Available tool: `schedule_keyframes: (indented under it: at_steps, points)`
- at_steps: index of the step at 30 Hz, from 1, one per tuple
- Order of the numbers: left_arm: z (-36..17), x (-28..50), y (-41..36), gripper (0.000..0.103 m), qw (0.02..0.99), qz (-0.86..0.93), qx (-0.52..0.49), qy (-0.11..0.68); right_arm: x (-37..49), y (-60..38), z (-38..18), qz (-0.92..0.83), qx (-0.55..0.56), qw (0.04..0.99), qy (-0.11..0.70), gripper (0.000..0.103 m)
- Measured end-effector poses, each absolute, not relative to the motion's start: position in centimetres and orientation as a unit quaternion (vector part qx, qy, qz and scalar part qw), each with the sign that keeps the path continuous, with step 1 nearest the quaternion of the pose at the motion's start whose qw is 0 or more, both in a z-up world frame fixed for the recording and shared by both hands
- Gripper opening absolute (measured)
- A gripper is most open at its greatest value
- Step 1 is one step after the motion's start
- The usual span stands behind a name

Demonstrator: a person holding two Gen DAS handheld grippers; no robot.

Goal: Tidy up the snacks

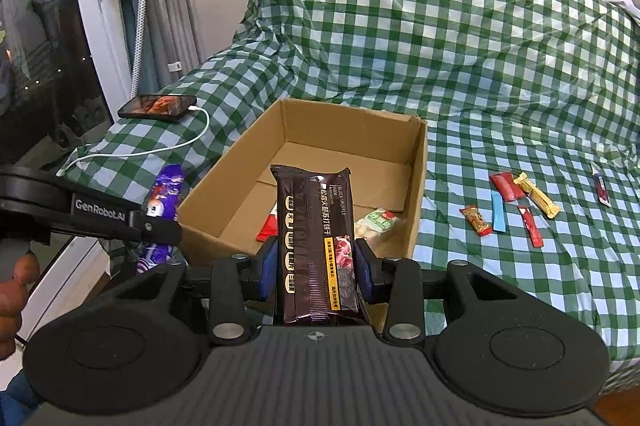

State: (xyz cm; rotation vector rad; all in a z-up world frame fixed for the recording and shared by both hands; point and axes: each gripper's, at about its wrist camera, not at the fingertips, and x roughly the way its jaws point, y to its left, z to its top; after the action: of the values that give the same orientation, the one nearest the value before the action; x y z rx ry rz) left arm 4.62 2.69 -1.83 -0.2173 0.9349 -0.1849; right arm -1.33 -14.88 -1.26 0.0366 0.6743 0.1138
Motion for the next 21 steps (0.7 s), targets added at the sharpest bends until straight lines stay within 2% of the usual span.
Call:
schedule_keyframes:
  at_steps: [21]
  points:
    - [-2.6, 8.3, 2.4, 0.015, 0.875, -0.082, -0.119, 0.462, 1.9, -15.0, -2.1, 0.053, 0.014, 0.932, 0.359, 0.041]
